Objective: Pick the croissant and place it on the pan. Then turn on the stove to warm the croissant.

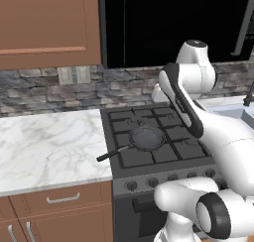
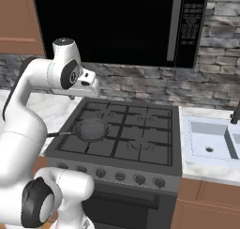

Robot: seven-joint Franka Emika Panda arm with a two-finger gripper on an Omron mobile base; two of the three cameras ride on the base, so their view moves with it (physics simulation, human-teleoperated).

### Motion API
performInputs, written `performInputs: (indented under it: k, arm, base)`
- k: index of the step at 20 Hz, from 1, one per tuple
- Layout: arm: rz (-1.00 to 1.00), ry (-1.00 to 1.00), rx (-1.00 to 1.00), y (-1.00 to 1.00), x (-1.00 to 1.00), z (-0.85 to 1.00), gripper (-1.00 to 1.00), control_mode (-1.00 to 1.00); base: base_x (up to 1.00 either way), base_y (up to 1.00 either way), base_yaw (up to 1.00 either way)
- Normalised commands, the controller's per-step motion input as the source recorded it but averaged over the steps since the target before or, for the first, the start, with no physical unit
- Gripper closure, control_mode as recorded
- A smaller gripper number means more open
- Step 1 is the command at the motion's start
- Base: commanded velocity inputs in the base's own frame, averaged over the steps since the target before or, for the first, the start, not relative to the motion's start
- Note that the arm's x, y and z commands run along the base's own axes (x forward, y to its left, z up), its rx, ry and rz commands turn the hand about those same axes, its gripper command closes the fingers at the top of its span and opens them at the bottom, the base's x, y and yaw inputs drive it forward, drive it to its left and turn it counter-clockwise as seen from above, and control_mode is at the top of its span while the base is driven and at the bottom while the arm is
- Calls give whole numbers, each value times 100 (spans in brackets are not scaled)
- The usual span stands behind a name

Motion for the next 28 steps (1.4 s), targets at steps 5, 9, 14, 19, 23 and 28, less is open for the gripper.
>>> performInputs:
  k: [5,9,14,19,23,28]
  arm:
    - [0,-1,0,-12,-9,0,-100,-100]
    - [0,-3,0,-30,-22,-1,-100,-100]
    - [0,-4,0,-33,-28,-11,-100,-100]
    - [0,-5,0,-19,-34,-15,-100,-100]
    - [0,-3,0,-2,-33,-15,-100,-100]
    - [0,0,0,0,-30,-20,-100,-100]
  base:
    - [0,0,0]
    - [0,0,0]
    - [0,0,0]
    - [0,0,0]
    - [0,0,0]
    - [0,0,0]
